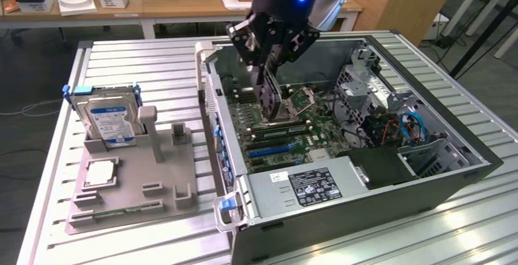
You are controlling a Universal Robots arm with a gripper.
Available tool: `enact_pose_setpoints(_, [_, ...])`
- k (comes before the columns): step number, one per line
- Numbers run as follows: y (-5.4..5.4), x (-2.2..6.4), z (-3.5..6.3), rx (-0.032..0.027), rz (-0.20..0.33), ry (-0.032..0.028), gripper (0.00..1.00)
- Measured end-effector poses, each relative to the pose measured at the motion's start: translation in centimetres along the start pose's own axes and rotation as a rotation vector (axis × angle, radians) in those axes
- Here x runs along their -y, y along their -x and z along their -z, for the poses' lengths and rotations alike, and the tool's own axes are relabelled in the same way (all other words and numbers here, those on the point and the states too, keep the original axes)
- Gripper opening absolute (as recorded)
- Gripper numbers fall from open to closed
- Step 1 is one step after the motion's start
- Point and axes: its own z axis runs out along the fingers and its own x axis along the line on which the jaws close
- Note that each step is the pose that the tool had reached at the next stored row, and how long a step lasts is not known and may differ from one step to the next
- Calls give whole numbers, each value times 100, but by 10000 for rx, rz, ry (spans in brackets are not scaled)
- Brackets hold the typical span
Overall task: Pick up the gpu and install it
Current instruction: 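Pick up the gpu and move the gpu toward the slot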
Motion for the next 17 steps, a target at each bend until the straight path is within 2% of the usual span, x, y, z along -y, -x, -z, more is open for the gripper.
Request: enact_pose_setpoints(17, [554,38,23,-20,237,11,26])
